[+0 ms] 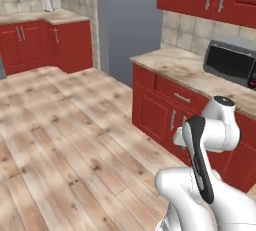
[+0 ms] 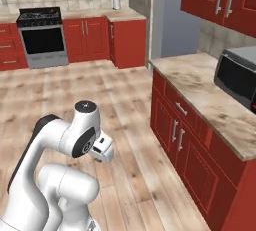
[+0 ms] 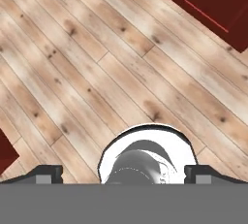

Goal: Take the chicken drumsticks from the pan and place one on each plate on the dining counter.

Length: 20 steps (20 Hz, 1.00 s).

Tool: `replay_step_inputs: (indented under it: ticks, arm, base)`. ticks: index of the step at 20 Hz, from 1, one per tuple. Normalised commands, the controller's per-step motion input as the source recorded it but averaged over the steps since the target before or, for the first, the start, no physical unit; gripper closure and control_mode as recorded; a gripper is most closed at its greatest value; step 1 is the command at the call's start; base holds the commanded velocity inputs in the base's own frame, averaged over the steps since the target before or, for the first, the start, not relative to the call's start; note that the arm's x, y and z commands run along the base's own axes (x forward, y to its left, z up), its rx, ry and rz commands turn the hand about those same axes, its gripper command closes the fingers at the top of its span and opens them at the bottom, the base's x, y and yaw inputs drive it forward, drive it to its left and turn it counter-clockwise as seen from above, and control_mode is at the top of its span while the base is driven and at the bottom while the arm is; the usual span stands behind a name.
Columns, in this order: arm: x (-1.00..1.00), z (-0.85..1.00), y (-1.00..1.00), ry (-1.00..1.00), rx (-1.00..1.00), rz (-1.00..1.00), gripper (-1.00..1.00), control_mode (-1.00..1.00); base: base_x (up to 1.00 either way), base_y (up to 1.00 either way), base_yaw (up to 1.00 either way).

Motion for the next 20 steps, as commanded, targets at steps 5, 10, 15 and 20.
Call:
replay_step_inputs:
  ticks: [5, 10, 15, 20]
  arm:
    - [0.0, 0.0, 0.0, 0.0, 0.0, 0.0, -1.0, 1.0]
    - [0.0, 0.0, 0.0, 0.0, 0.0, 0.0, -1.0, 1.0]
    - [0.0, 0.0, 0.0, 0.0, 0.0, 0.0, -1.0, 1.0]
    - [0.0, 0.0, 0.0, 0.0, 0.0, 0.0, -1.0, 1.0]
  base:
    - [1.0, -0.03, 0.44]
    - [1.0, 0.0, 0.37]
    - [1.0, 0.05, 0.3]
    - [1.0, 0.15, 0.24]
